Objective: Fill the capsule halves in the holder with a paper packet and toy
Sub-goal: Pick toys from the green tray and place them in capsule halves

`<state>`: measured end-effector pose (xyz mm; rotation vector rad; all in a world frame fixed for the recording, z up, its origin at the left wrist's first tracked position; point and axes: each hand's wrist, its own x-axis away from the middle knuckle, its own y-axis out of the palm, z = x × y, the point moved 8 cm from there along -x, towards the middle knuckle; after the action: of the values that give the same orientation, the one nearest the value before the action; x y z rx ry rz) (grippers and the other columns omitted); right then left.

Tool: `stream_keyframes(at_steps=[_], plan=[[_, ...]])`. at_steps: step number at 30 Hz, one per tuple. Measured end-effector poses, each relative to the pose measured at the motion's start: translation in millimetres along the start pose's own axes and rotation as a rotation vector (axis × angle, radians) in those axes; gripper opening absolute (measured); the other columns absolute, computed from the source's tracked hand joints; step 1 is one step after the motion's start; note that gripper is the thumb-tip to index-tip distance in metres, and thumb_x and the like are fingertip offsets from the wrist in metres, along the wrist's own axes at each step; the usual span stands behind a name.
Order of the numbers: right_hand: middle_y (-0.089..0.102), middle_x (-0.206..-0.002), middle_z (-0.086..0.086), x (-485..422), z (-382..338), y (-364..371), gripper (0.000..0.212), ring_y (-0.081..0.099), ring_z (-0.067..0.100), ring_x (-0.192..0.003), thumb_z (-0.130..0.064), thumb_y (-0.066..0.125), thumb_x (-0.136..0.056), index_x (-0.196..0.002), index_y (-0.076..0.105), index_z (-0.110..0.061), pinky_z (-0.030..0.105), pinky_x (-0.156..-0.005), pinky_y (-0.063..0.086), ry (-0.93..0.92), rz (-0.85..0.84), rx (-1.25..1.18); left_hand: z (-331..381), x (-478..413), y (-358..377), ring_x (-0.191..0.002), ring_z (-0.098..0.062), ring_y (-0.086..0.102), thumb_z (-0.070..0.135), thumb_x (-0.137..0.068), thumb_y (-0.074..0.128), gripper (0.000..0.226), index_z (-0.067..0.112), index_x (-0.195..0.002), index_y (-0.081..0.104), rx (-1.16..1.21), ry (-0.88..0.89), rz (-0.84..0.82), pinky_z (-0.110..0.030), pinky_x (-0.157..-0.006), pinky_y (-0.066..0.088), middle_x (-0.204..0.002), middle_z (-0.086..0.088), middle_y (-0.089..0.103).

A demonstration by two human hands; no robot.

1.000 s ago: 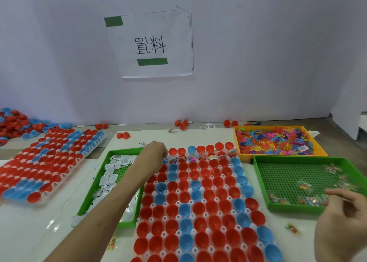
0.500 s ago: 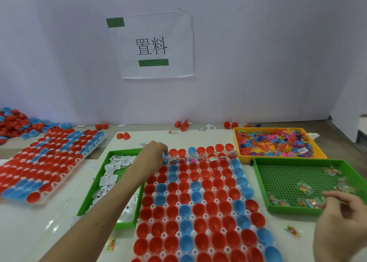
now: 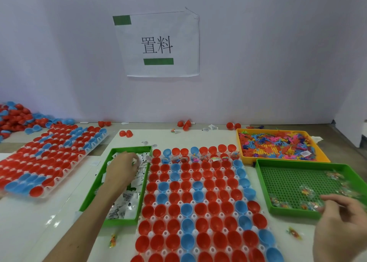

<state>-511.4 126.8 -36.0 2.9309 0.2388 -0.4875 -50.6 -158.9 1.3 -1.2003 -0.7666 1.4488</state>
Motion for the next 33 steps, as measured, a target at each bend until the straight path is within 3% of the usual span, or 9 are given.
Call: stream_keyframes(at_steps=[6,8,11,15,18,20,22,28,33], plan=[[0.066,-0.066,-0.016,6,-3,9,0.016,0.055,0.006,-0.053,-0.002,0.052,-0.081,-0.083,0.069,-0.003,0.018,-0.051,0.043,0.009,-0.067,0.018,-16,4,5,-0.086,-0.013,0.056,0.026,-0.09,0.071,0.005,0.022,-0.093,0.073,0.008,-0.035,0.066,-0.029,-0.066,0.048,-0.106,0.001,0.069],[0.065,-0.065,-0.004,-4,-7,24,0.021,0.057,0.005,-0.056,0.004,0.056,-0.084,-0.082,0.07,-0.011,0.014,-0.052,0.045,0.028,-0.185,0.059,-18,5,8,-0.089,-0.015,0.059,0.028,-0.091,0.07,0.01,0.023,-0.099,0.073,0.029,-0.031,0.097,-0.031,-0.067,0.05,-0.108,0.002,0.069],[0.068,-0.083,-0.008,-19,-25,75,0.027,0.061,0.003,-0.074,0.001,0.064,-0.089,-0.085,0.069,-0.025,0.007,-0.061,0.047,-0.053,-0.49,0.204,-18,3,14,-0.099,-0.019,0.06,0.033,-0.093,0.068,0.021,0.022,-0.109,0.074,0.034,-0.011,0.107,-0.034,-0.075,0.051,-0.112,-0.002,0.068],[0.068,-0.1,-0.007,-28,-20,155,0.014,0.06,0.003,-0.084,-0.015,0.067,-0.093,-0.104,0.069,-0.024,0.024,-0.067,0.051,-0.171,-0.795,0.545,-20,0,19,-0.099,-0.02,0.056,0.033,-0.092,0.069,0.016,0.02,-0.099,0.074,0.067,-0.006,0.097,-0.035,-0.077,0.048,-0.107,-0.004,0.065],[0.066,-0.122,-0.001,-28,4,204,0.03,0.062,0.016,-0.107,-0.023,0.065,-0.095,-0.125,0.065,-0.021,0.041,-0.092,0.054,-0.26,-0.99,0.799,-23,1,21,-0.092,-0.017,0.052,0.029,-0.09,0.072,0.009,0.02,-0.088,0.071,0.145,-0.024,0.111,-0.034,-0.074,0.044,-0.101,-0.002,0.063],[0.063,-0.13,0.0,-26,18,224,0.034,0.059,0.019,-0.116,-0.025,0.065,-0.094,-0.128,0.063,-0.022,0.042,-0.098,0.052,-0.284,-1.065,0.888,-22,0,21,-0.089,-0.017,0.052,0.026,-0.089,0.073,0.006,0.021,-0.087,0.071,0.17,-0.026,0.121,-0.034,-0.072,0.044,-0.097,-0.001,0.063],[0.065,-0.124,0.002,-26,25,234,0.025,0.06,0.018,-0.107,-0.024,0.067,-0.093,-0.118,0.067,-0.023,0.038,-0.092,0.053,-0.271,-1.062,0.899,-22,0,21,-0.089,-0.018,0.052,0.021,-0.089,0.072,0.001,0.022,-0.09,0.072,0.169,-0.015,0.129,-0.034,-0.072,0.044,-0.095,0.0,0.063],[0.067,-0.095,-0.003,-31,26,233,0.008,0.06,0.013,-0.086,-0.022,0.071,-0.09,-0.089,0.064,-0.026,0.036,-0.078,0.057,-0.282,-0.975,0.894,-25,-1,23,-0.094,-0.019,0.055,0.007,-0.091,0.066,0.025,0.024,-0.105,0.079,0.171,-0.009,0.125,-0.033,-0.073,0.046,-0.103,-0.002,0.066],[0.065,-0.085,-0.004,-38,13,216,0.008,0.06,0.013,-0.08,-0.014,0.07,-0.089,-0.085,0.066,-0.02,0.029,-0.069,0.05,-0.322,-0.84,0.722,-25,-2,21,-0.096,-0.013,0.051,0.028,-0.088,0.071,0.009,0.027,-0.094,0.076,0.214,-0.054,0.114,-0.035,-0.081,0.047,-0.102,0.005,0.061]])
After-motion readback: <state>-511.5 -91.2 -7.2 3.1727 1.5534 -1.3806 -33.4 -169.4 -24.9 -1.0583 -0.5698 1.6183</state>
